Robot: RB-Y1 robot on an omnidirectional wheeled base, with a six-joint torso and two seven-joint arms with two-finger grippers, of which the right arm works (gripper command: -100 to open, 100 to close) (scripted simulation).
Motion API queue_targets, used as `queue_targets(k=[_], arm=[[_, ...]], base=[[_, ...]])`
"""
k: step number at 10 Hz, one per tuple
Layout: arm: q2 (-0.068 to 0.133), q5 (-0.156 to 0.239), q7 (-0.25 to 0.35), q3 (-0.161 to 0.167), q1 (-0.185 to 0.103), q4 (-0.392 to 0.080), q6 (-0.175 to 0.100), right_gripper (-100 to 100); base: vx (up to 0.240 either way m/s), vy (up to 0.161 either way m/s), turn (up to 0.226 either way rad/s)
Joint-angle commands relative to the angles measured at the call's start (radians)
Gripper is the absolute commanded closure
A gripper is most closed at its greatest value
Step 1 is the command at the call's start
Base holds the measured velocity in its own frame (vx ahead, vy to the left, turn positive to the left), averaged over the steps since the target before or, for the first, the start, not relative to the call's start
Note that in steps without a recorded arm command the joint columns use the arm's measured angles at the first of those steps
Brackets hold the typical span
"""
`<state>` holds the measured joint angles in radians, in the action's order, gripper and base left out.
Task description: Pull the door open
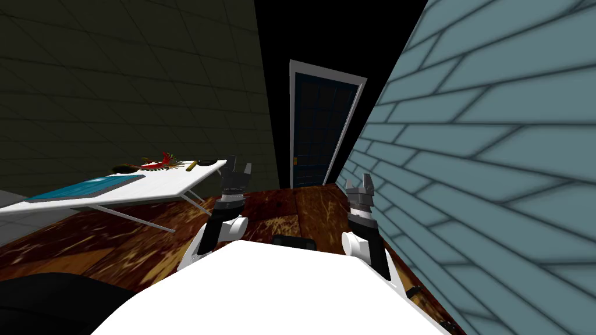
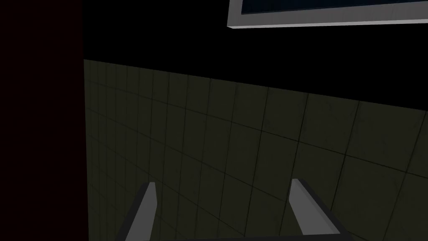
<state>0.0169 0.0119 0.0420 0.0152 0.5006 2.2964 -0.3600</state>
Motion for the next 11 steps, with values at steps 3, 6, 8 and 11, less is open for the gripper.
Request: queue_targets(k=[3,6,8,11], arm=[[0.016,0.041,0.055,0.007,-0.023,-0.073,-0.027,-100],[0.028,0.077,0.103,0.013,-0.044,-0.138,-0.050,-100],[0.035,0.098,0.132,0.016,-0.056,-0.176,-0.064,-100],[0.045,0.134,0.180,0.022,-0.076,-0.239,-0.087,-100]], base=[[0.083,-0.012,0.119],[0.126,0.040,0.112],[0.073,-0.004,0.088],[0.083,-0.010,0.119]])
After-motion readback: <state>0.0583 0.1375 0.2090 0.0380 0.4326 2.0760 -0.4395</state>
